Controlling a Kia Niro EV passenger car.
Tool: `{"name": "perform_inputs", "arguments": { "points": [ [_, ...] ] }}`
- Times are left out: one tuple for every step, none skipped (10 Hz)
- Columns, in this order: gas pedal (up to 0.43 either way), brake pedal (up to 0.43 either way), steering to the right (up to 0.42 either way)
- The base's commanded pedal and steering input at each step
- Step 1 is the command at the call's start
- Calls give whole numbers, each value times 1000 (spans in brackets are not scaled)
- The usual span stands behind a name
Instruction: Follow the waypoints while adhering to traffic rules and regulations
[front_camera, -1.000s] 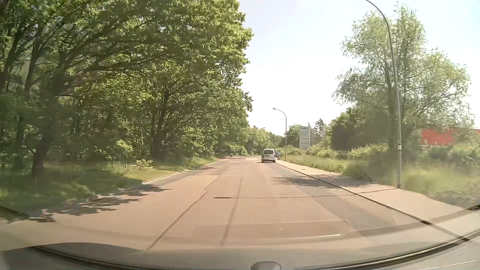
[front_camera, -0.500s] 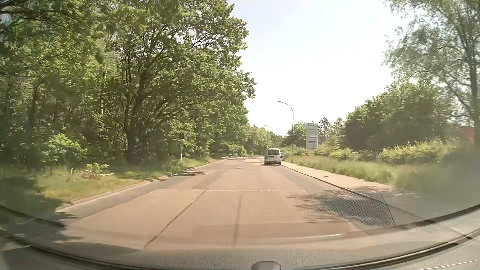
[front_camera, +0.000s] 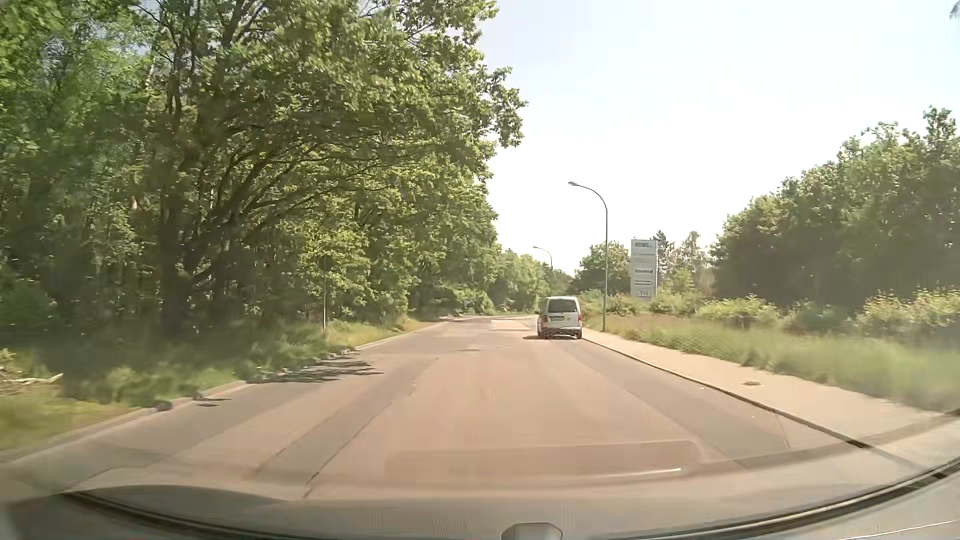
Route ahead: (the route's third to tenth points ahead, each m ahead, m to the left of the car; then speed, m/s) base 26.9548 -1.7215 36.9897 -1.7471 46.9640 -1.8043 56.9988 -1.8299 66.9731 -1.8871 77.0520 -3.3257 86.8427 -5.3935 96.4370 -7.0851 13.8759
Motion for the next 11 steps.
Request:
{"name": "perform_inputs", "arguments": {
  "points": [
    [98,0,1],
    [98,0,1],
    [98,0,0],
    [98,0,0],
    [98,0,0],
    [98,0,0],
    [98,0,0],
    [98,0,0],
    [98,0,0],
    [98,0,0],
    [98,0,0]
  ]
}}
